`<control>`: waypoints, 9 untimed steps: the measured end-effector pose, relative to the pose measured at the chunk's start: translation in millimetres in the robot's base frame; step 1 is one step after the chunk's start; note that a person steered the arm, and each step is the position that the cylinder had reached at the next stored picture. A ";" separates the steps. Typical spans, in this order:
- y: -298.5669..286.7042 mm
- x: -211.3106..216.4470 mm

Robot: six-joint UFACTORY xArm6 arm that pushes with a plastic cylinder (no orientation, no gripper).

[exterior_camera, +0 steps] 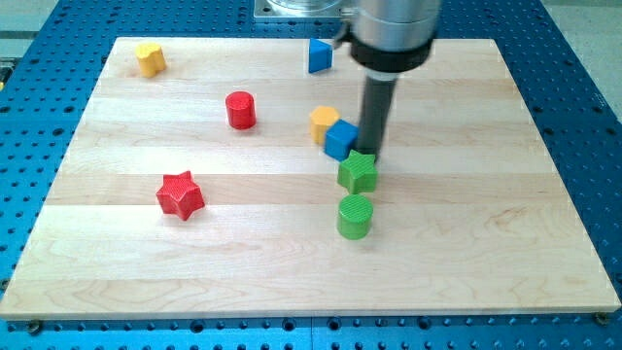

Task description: Move the cube to the top right of the board

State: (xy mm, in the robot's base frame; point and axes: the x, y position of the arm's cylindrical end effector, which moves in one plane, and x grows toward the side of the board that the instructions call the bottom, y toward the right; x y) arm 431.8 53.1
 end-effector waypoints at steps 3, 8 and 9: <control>-108.2 -31.9; 73.6 -152.8; 68.7 -163.2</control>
State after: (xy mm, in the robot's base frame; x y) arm 268.6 121.8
